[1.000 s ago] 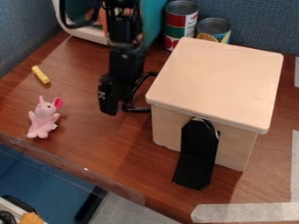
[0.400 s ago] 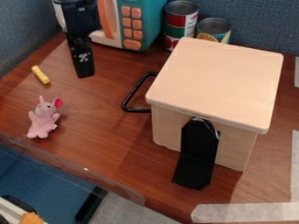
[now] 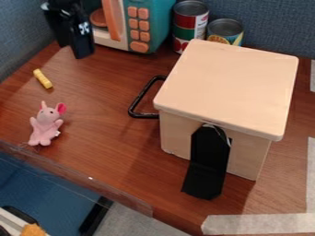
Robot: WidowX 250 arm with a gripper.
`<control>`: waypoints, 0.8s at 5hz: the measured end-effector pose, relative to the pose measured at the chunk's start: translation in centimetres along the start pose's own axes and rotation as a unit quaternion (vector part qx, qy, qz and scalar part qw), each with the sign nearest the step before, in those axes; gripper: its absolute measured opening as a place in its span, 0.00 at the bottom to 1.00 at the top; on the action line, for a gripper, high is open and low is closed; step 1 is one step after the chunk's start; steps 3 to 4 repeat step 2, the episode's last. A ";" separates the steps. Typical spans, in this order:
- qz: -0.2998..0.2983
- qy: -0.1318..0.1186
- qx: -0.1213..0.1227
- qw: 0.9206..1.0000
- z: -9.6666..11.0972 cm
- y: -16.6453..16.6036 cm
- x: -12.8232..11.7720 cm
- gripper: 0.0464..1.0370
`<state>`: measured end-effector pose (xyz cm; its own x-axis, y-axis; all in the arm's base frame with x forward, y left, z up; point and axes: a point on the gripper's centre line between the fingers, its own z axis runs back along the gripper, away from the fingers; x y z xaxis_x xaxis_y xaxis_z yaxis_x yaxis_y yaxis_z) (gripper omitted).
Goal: Close the drawer
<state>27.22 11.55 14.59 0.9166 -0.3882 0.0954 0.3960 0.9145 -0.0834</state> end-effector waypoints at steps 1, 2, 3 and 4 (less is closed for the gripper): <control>0.024 0.000 0.047 0.999 0.8 -0.7 0.5 0.96; 0.026 0.001 0.050 0.998 0.8 -0.6 0.5 0.96; 0.026 0.001 0.050 0.998 0.8 -0.6 0.5 0.96; 0.026 0.001 0.050 0.998 0.8 -0.6 0.5 0.96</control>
